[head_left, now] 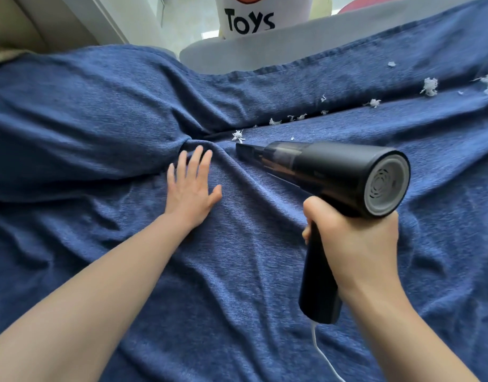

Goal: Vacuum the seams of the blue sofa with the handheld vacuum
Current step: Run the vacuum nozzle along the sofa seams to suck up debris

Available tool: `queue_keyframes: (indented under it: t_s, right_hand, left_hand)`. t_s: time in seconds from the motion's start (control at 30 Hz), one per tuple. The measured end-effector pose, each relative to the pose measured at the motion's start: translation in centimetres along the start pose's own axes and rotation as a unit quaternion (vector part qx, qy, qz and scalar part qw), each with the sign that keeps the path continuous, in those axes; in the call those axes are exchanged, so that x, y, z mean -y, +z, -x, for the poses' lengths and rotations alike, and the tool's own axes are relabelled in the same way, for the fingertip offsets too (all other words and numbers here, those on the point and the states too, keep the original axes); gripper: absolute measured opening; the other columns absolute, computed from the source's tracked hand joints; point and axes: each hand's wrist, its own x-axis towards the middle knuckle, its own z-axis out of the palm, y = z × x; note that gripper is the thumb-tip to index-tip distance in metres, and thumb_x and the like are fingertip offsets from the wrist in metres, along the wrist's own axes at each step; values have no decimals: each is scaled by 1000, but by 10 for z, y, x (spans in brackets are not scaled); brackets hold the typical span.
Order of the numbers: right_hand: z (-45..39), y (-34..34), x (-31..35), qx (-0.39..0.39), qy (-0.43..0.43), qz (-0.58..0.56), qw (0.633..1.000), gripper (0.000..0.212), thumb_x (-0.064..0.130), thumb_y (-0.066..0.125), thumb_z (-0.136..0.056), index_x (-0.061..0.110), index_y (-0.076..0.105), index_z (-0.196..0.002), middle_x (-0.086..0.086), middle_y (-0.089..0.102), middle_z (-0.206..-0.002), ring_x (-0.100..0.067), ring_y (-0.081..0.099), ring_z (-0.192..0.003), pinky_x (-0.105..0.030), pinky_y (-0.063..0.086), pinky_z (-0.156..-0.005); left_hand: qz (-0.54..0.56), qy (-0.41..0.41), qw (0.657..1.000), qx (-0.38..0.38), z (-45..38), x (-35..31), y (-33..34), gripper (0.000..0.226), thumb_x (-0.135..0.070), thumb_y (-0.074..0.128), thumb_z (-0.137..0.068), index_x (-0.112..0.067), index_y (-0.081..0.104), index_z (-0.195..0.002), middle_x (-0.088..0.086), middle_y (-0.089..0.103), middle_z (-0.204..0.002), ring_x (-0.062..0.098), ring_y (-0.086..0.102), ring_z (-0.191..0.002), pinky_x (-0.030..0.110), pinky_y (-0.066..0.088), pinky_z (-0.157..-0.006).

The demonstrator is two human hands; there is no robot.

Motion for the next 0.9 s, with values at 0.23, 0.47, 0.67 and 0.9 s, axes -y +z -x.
queue_keyframes:
  t_s: [0.23, 0.47, 0.67, 0.9]
  right_hand:
    - [-13, -3, -3, -12, -13, -6, 1000, 22, 26, 68, -57, 5, 62, -62, -6, 62, -51, -29, 63, -52, -45, 58, -63]
    - [-43, 18, -3, -3, -57, 4, 998, 36, 35, 66, -55, 3, 63, -71, -14, 63, -59, -46, 64, -70, -57, 57, -73]
    - [-55, 13, -13, -30, -89, 50, 994, 39, 38, 65, -60, 0, 64, -70, -16, 67, -62, -45, 64, -72, -51, 55, -79]
    - [-66, 10, -24, -38, -70, 26, 996, 40, 40, 66, -58, 4, 63, -74, -13, 68, -68, -45, 65, -77, -56, 56, -80]
  left_hand:
    - [98, -26, 991, 83, -43, -32, 0, 62, -47, 33, -100, -16, 20, -153, 1, 13, -162, 24, -2, -149, 46, 5, -120]
    - [87, -89, 992, -26, -12, -48, 35, 63, -46, 32, -98, -13, 26, -152, 1, 21, -160, 22, 8, -149, 40, 2, -121]
    - [55, -99, 990, -84, -15, -50, 53, 66, -47, 26, -92, -14, 36, -148, 2, 32, -156, 24, 21, -147, 43, 12, -120]
    - [34, -100, 987, -121, -18, -50, 70, 64, -40, 33, -89, -13, 37, -147, 3, 32, -156, 27, 23, -146, 44, 13, -120]
